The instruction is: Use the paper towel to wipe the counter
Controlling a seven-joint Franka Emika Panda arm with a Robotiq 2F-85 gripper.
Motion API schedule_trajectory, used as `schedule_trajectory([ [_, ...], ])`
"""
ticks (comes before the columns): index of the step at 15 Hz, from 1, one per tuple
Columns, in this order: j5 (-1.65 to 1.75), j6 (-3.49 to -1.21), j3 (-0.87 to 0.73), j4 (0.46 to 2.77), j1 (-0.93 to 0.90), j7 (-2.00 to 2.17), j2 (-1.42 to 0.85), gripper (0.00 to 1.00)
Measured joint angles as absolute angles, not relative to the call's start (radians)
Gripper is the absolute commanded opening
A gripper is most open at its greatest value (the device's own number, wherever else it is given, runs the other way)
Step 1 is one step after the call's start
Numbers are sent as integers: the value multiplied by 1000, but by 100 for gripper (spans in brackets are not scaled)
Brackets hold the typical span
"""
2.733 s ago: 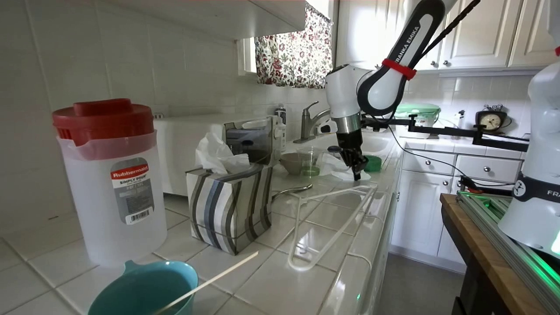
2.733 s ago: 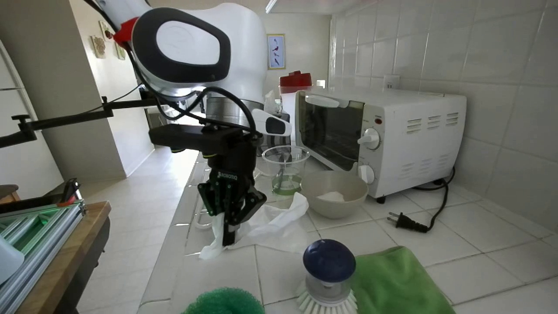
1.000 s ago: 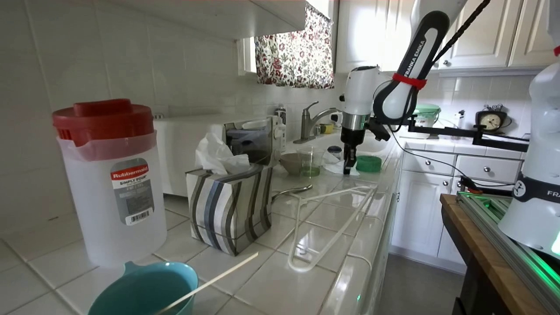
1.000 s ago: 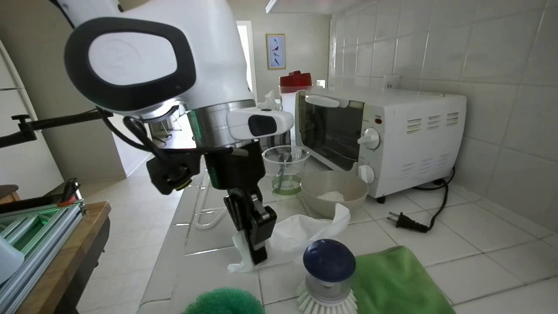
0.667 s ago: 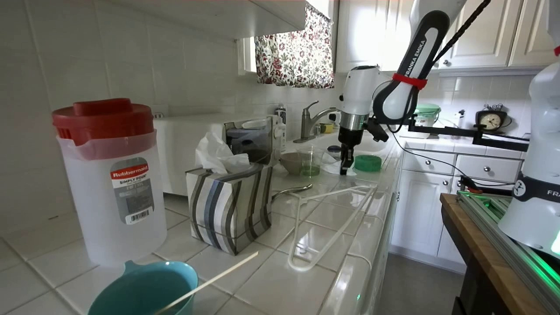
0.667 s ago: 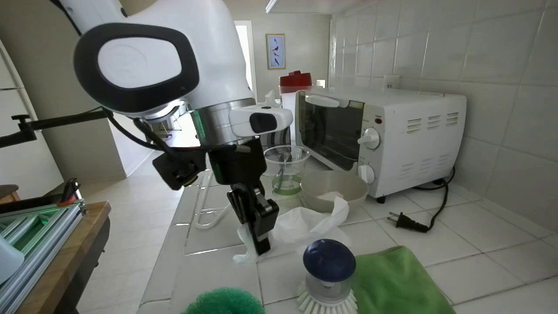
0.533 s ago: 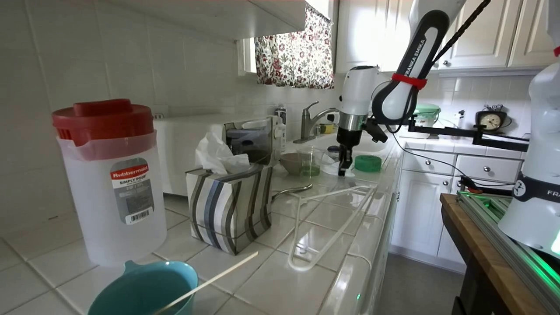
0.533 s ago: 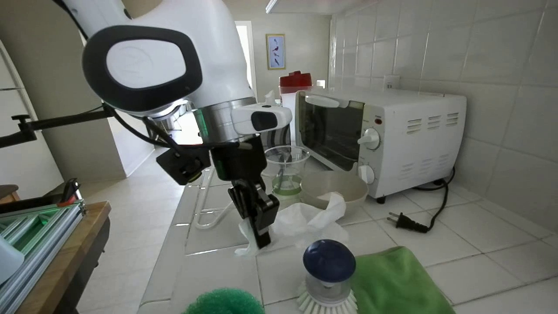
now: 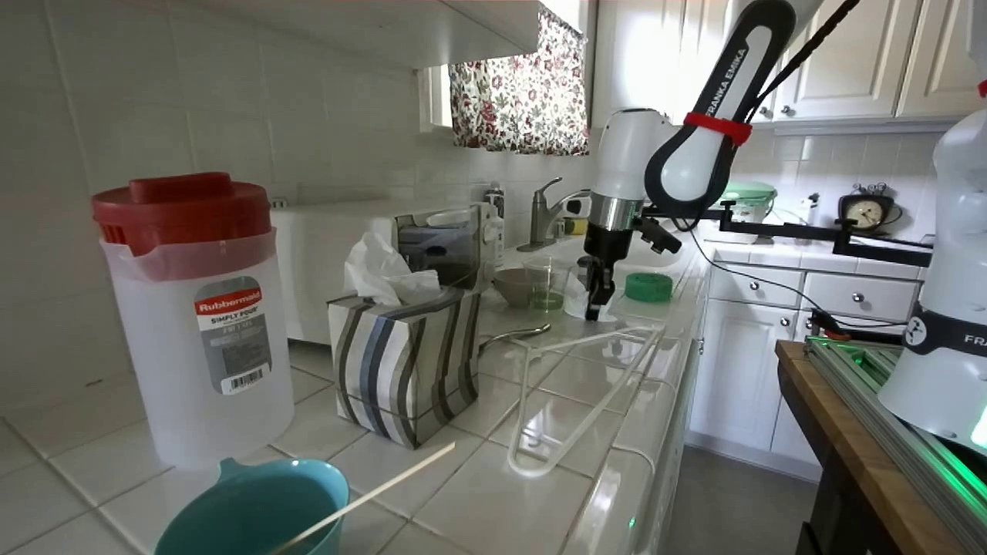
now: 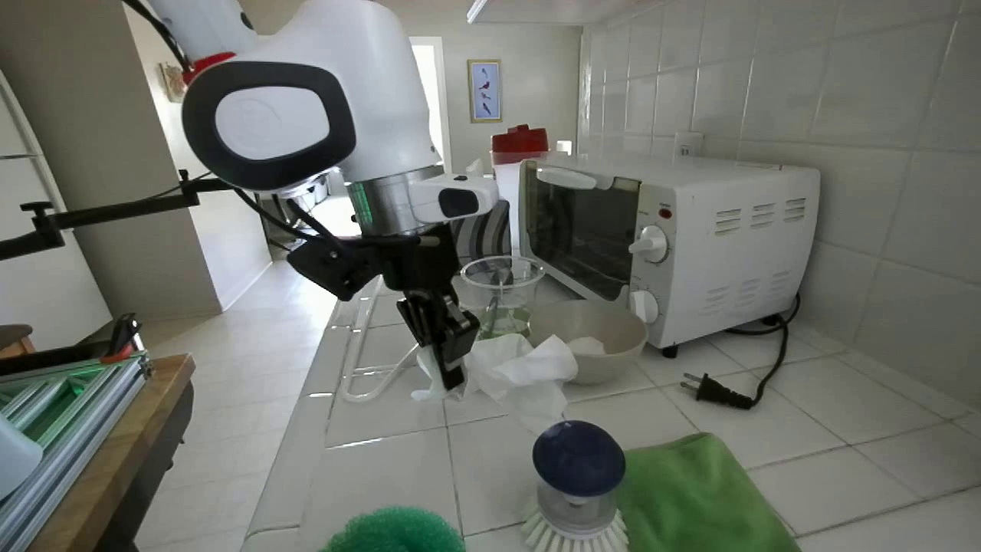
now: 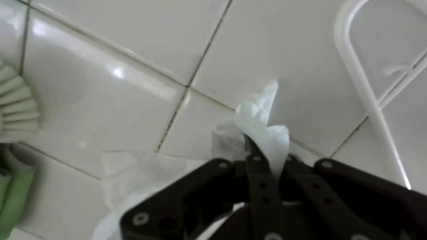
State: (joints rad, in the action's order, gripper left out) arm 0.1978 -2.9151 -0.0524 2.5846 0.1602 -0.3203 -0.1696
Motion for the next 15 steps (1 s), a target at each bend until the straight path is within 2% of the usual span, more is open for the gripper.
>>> schedule_trajectory([
  [6,1,-2789,11,2615,191,-463,-119,0],
  [11,11,-2651,-67,2638,197,-468,-76,0],
  [15,67,-2702,-143,2639,201,-422,-76,0],
])
